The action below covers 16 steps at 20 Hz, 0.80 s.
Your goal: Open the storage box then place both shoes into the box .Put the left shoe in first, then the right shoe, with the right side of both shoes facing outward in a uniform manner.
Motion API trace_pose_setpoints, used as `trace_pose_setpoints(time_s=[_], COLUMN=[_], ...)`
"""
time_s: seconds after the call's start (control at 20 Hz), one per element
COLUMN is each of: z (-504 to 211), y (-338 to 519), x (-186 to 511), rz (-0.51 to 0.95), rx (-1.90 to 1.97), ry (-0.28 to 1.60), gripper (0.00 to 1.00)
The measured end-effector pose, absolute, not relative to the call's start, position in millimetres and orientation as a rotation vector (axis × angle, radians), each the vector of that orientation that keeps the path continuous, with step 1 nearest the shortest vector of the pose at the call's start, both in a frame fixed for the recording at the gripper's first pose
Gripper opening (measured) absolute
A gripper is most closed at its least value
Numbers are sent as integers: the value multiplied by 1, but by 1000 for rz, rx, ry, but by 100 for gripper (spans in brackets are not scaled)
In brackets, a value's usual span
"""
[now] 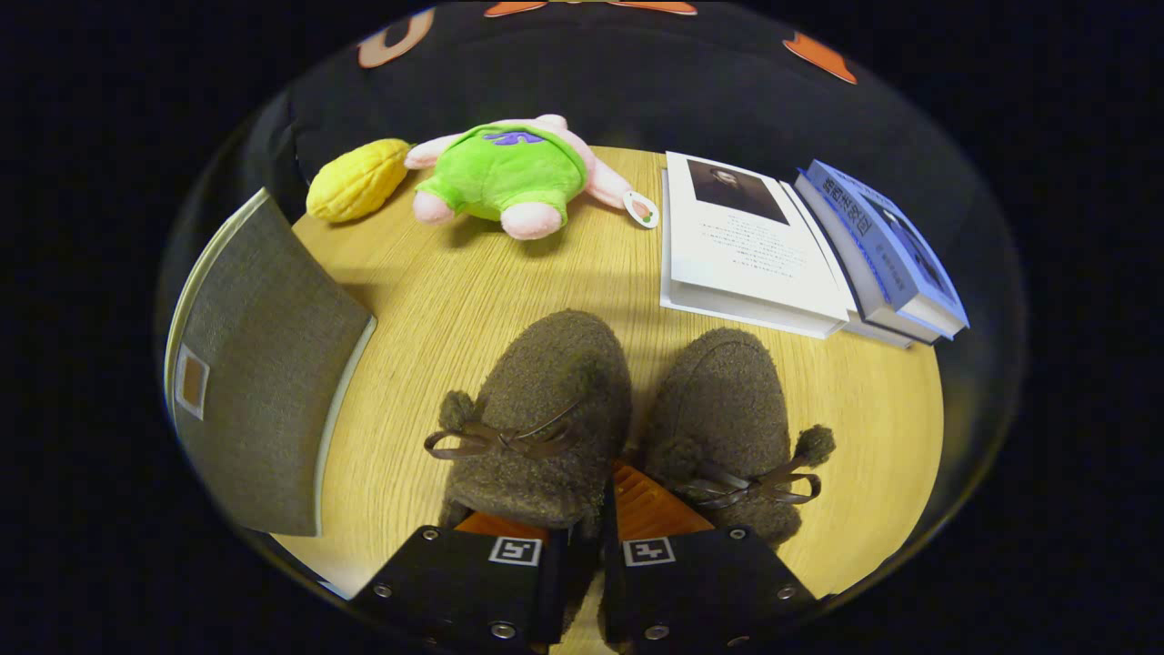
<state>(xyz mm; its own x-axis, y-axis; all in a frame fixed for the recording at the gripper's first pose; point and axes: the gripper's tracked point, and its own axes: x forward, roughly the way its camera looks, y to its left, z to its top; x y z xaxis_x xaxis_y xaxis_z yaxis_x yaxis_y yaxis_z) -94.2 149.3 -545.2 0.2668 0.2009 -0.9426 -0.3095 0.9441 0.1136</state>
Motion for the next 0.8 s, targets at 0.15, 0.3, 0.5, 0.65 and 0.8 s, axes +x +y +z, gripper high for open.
trace_pose_setpoints(time_s=[0.15, 0.3, 0.5, 0.65, 0.8], z=[-544, -529, -492, -460, -421], y=[145, 152, 165, 170, 182], x=[-92, -94, -91, -86, -83], rz=[286, 270, 282, 307, 338], rx=[-40, -6, 66, 73, 87], ry=[1287, 1264, 1202, 1159, 1121], gripper=[4, 1, 1, 1, 1])
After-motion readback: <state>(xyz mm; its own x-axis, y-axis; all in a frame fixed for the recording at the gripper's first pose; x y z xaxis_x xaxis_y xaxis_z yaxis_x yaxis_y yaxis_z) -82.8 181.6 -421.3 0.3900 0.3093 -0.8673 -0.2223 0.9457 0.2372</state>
